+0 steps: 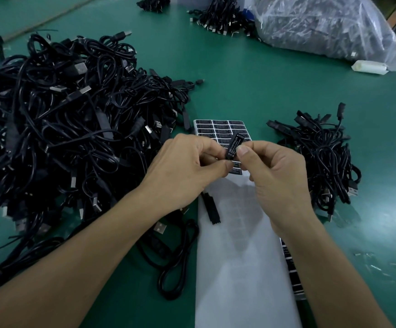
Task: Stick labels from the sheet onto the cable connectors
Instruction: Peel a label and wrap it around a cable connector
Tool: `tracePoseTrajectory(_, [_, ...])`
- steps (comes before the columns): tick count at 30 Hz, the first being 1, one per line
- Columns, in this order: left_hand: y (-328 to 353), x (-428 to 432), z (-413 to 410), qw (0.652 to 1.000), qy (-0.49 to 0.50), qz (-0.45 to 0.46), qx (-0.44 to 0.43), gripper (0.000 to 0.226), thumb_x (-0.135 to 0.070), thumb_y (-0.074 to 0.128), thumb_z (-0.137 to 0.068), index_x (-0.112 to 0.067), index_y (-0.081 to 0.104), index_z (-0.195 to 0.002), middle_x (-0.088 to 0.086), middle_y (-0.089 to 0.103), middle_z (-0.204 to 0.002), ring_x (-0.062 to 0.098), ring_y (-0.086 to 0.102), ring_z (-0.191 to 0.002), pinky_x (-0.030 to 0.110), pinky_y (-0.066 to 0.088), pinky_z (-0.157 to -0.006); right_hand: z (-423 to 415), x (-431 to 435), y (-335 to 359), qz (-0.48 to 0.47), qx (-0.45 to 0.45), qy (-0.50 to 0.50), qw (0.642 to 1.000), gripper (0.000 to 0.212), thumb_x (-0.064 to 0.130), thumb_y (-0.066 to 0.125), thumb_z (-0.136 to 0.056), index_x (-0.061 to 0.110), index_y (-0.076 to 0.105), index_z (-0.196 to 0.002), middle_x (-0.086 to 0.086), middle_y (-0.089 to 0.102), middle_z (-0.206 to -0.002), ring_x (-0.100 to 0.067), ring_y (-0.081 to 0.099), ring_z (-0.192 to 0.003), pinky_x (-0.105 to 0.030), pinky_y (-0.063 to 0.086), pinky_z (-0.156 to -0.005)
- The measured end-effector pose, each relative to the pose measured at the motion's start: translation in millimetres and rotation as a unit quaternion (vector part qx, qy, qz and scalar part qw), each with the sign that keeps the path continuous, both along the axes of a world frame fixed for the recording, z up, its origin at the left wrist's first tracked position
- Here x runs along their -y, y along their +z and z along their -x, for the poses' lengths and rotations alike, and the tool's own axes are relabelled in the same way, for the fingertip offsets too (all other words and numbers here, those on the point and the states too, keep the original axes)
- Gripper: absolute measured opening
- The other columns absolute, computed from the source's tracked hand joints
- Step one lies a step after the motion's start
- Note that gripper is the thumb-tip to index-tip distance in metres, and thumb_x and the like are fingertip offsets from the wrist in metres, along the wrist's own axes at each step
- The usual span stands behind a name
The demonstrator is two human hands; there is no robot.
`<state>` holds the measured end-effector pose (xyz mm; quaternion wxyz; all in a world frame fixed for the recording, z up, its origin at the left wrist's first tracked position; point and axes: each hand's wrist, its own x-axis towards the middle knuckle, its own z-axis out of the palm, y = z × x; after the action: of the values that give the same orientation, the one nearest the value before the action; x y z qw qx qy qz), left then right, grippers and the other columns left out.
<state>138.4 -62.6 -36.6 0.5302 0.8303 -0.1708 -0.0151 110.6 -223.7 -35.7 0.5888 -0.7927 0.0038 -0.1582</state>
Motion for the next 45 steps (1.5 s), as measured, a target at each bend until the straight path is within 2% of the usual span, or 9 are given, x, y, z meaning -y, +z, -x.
tracePoseTrajectory(13, [-1.3, 0.4, -0.7, 1.000, -0.003, 0.000, 0.000, 0.004, -0.029, 0.078, -0.084, -0.026, 0.076, -0.082, -0.008, 0.073, -0.070, 0.023, 0.069, -0.070, 0.049, 0.058, -0.070, -0.8, 2.0, -0.1, 0.010, -0.010, 0.018, 1.000, 0.020, 0.012, 0.063, -0.096, 0.020, 0.070, -0.079, 0.022, 0.058, -0.056, 0.004, 0.048, -0.050, -0.007, 0.038, -0.054])
tracePoseTrajectory(19, [-1.6, 0.5, -1.2, 1.000, -0.005, 0.001, 0.001, 0.005, -0.028, 0.078, -0.084, -0.027, 0.075, -0.081, -0.011, 0.073, -0.072, 0.015, 0.070, -0.070, 0.046, 0.058, -0.071, -1.7, 3.5, -1.6, 0.023, -0.013, 0.024, 0.999, 0.018, 0.013, 0.062, -0.097, 0.018, 0.070, -0.082, 0.024, 0.057, -0.057, 0.004, 0.050, -0.054, -0.007, 0.039, -0.057])
tracePoseTrajectory(24, [-0.9, 0.9, -1.3, 1.000, -0.004, 0.007, -0.003, 0.004, -0.027, 0.079, -0.084, -0.026, 0.076, -0.082, -0.008, 0.074, -0.074, 0.021, 0.070, -0.073, 0.048, 0.057, -0.073, -2.2, 4.0, -1.5, 0.020, -0.014, 0.026, 0.999, 0.020, 0.013, 0.061, -0.098, 0.020, 0.069, -0.080, 0.023, 0.057, -0.057, 0.004, 0.048, -0.053, -0.007, 0.038, -0.056])
tracePoseTrajectory(29, [0.6, 0.7, -0.9, 1.000, -0.004, 0.006, -0.006, 0.004, -0.027, 0.079, -0.084, -0.024, 0.076, -0.083, -0.008, 0.074, -0.073, 0.021, 0.070, -0.073, 0.048, 0.058, -0.073, -1.9, 3.4, -1.9, 0.021, -0.005, 0.015, 1.000, 0.017, 0.015, 0.063, -0.097, 0.019, 0.072, -0.082, 0.021, 0.061, -0.061, 0.003, 0.051, -0.058, -0.010, 0.042, -0.061])
tracePoseTrajectory(45, [-0.1, 0.2, -1.7, 1.000, -0.012, 0.009, -0.010, 0.006, -0.028, 0.079, -0.085, -0.023, 0.076, -0.083, -0.005, 0.075, -0.074, 0.025, 0.071, -0.075, 0.050, 0.058, -0.074, -0.6, -0.2, -3.0, 0.030, -0.002, -0.013, 0.999, 0.013, 0.018, 0.065, -0.096, 0.018, 0.075, -0.087, 0.016, 0.069, -0.069, 0.005, 0.060, -0.062, -0.010, 0.046, -0.062])
